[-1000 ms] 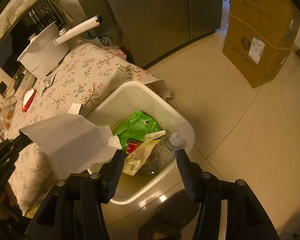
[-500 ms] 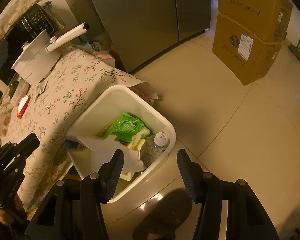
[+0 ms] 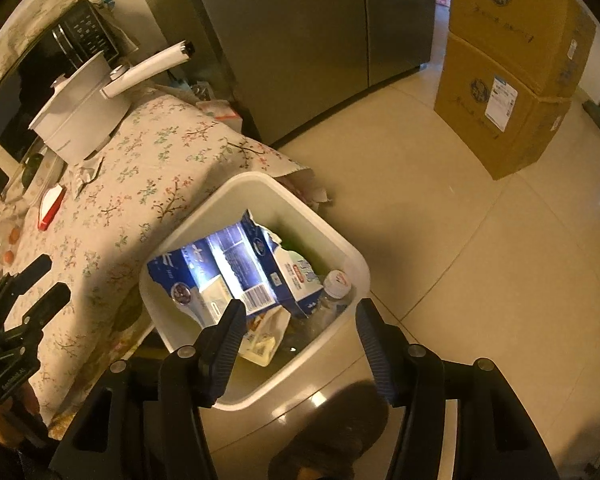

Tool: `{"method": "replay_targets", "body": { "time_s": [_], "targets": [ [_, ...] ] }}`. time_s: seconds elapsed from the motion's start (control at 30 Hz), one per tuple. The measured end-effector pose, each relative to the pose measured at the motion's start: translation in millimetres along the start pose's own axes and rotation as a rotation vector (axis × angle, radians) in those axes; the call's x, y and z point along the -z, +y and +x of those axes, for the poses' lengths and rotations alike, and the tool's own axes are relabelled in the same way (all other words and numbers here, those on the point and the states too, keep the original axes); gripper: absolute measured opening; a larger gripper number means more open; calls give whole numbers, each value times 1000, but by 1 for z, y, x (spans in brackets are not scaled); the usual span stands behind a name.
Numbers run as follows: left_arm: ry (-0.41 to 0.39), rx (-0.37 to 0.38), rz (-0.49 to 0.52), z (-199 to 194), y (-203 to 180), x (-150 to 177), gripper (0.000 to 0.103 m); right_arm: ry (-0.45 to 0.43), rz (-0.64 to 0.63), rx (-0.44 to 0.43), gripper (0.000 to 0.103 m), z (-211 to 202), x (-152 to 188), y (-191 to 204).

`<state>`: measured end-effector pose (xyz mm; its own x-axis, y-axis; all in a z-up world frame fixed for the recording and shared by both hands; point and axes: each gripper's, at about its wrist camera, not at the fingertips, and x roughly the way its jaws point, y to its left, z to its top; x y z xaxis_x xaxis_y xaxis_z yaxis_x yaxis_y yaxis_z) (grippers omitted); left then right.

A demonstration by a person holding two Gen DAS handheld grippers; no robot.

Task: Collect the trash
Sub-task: 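Release the white paper with the left tool while the right tool releases the bread bag, then move the left tool to the red-rimmed lid while the right tool reaches the white packet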

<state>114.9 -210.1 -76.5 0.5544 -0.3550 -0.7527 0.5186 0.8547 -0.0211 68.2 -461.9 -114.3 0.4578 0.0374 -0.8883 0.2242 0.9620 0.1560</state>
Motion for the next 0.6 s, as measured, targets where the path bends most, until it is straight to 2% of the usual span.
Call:
{"method": "replay_targets", "body": {
  "time_s": [0.13,0.2,0.4,0.6],
  "targets": [
    [4,-47,-41,-8,23,5,79,-12,-37,-4,66,-2,-3,18],
    [10,-69,-63,-11,35,8,84,-14,-57,-4,67,-1,-4,26],
    [28,-138,-133,-22,75,18,91,-23,-124,-4,69,2,-9,55],
    [25,-160,-192,-36,109,29,100,-9,-151,0,70,11,-13,79]
  ]
}}
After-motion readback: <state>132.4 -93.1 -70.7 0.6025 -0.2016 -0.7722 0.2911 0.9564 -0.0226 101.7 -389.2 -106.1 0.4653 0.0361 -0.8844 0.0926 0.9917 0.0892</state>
